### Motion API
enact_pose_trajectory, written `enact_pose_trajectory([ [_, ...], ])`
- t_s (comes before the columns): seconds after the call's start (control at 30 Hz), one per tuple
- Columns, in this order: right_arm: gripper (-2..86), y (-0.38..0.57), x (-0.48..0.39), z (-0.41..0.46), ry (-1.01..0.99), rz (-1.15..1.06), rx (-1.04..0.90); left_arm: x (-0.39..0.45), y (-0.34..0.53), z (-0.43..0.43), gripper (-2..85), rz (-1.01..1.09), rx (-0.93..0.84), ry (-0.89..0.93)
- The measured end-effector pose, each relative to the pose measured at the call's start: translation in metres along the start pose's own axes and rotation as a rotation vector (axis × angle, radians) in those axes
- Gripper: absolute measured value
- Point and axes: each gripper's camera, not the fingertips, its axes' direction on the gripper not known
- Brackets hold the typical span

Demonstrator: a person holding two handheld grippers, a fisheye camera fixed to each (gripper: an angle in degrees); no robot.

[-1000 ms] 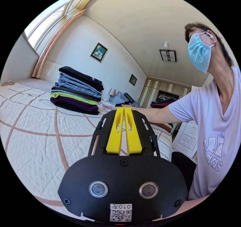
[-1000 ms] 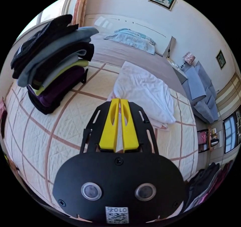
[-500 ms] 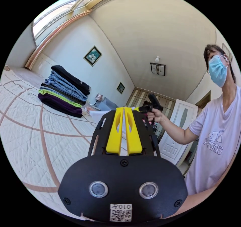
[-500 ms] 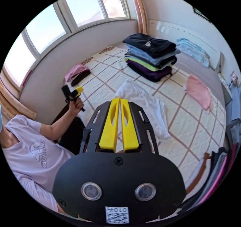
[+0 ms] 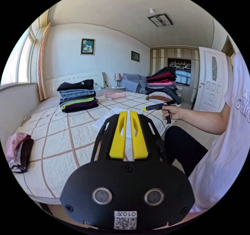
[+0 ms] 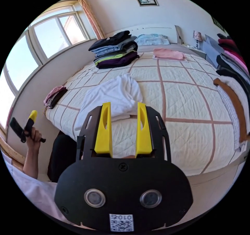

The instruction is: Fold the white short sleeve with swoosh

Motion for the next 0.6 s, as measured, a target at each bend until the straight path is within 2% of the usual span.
enact_pose_trajectory([
  [0.13, 12.6, -0.016, 0.022, 0.025, -0.003, 0.048, -0.037, 0.042, -0.032, -0.050, 1.4, 0.182, 0.179, -0.166],
  [0.23, 11.4, -0.023, 0.026, 0.038, 0.028, 0.049, -0.057, 0.048, -0.042, -0.070, 2.3, 0.206, 0.287, -0.158],
  [0.3, 9.8, -0.023, 0.029, 0.041, 0.036, 0.056, -0.052, 0.042, -0.042, -0.065, 2.1, 0.133, 0.276, -0.127],
  [0.37, 7.3, -0.024, 0.031, 0.032, 0.053, 0.080, -0.039, 0.038, -0.039, -0.047, 1.3, 0.130, 0.184, -0.089],
  [0.43, 6.1, -0.025, 0.029, 0.022, 0.076, 0.077, -0.032, 0.042, -0.033, -0.022, 0.8, 0.147, 0.043, -0.183],
  [0.6, 4.8, -0.039, 0.027, -0.009, -0.038, 0.069, -0.022, 0.020, -0.009, 0.015, 4.6, 0.006, 0.016, -0.267],
])
